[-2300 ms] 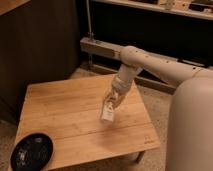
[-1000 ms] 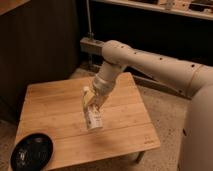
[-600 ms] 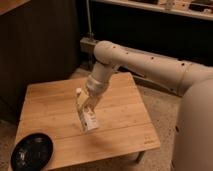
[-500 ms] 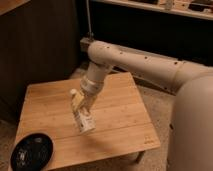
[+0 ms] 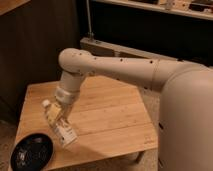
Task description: Place the bottle in the ceramic bowl
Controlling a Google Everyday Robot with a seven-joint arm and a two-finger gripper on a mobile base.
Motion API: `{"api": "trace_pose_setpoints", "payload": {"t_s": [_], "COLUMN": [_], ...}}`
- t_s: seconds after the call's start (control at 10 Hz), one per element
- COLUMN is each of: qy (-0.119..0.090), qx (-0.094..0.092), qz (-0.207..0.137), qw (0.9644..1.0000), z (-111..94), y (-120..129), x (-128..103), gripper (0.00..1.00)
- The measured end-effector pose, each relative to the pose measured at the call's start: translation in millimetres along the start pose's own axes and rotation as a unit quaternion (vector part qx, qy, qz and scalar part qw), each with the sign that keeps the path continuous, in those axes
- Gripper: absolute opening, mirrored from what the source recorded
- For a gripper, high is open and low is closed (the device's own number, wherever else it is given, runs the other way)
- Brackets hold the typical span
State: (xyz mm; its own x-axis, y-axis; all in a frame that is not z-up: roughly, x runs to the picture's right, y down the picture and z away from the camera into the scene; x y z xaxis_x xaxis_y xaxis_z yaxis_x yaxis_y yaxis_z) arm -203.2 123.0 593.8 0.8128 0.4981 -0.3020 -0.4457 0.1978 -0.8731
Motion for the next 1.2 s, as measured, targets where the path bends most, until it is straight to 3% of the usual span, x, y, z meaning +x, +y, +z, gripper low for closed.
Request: {"api": "trace_pose_setpoints", "payload": {"t_s": [0.2,0.4,0.7,1.2], "qy": [-0.012,-0.008,0.009,0.038], "qx": [0.0,-0.005,-0.024,-0.049], "qz": [-0.046,-0.059,-0.088,-0.116], "qw": [0.9989,0.9982,0.9958,0.9913], "z": [14.6,22.5,49.0,91.1], "y": [30.3,37.6,56.1,70.5], "x": [-10.4,-22.3,-53.1,-63.6], "gripper": [0.0,0.0,0.0,0.0]}}
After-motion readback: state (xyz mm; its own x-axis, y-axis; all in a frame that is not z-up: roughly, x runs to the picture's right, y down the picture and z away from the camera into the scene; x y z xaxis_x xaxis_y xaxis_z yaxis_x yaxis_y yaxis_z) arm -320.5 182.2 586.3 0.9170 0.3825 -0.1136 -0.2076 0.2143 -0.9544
